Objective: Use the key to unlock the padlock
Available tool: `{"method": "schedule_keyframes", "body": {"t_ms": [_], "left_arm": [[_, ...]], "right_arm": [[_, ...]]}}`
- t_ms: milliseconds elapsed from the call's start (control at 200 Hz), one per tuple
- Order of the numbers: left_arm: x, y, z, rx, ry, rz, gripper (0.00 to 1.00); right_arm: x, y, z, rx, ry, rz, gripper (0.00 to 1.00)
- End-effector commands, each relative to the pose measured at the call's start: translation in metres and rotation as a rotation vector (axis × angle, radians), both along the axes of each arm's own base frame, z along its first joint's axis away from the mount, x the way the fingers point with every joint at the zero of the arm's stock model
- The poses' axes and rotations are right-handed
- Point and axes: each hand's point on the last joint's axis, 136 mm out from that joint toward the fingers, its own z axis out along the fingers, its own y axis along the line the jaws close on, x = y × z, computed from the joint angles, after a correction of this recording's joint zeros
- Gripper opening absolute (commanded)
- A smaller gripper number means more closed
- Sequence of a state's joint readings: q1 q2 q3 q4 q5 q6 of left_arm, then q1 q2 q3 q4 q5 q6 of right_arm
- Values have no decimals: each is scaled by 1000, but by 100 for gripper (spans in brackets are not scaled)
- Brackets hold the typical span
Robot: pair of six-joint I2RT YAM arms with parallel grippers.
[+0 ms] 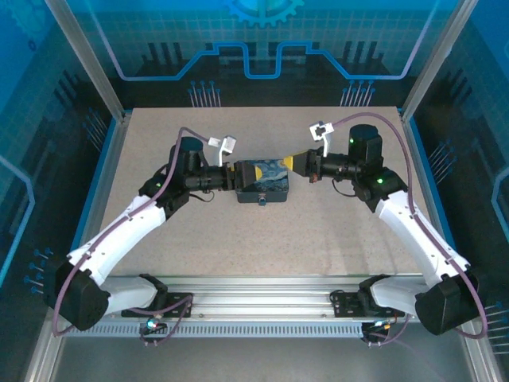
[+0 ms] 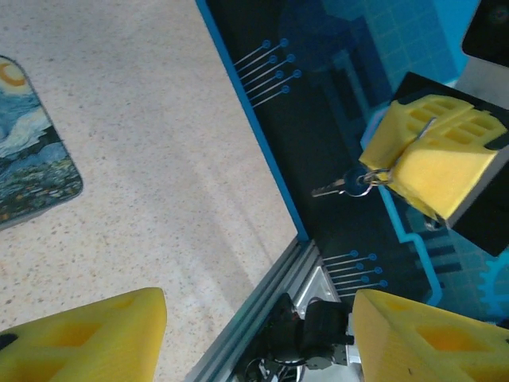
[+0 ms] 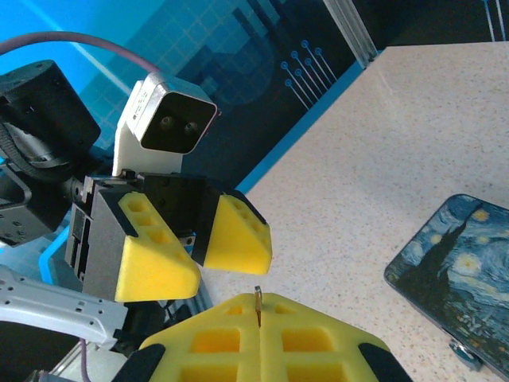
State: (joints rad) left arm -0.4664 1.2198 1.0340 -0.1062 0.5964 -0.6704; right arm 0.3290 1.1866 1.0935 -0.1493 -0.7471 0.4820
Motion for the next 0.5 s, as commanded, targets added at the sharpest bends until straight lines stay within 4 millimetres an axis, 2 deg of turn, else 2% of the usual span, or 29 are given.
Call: {"method": "schedule_keyframes", "body": {"t_ms": [0,210,330,495], "left_arm": [[-8,-3,34,-98,-77,-45,62],[-6,-9,44,-227,-132,-50,71],[-6,-10,54,-284,-206,-42,81],[-5,-9,61,-301,-305,-17,87]], "right_arm": [[-6,9,11,42,7,38,5],[11,12,3,21,169,-94,4],[21,13,-1,76,289,-161,3],[23,20,-5,157,437,-203,4]]}}
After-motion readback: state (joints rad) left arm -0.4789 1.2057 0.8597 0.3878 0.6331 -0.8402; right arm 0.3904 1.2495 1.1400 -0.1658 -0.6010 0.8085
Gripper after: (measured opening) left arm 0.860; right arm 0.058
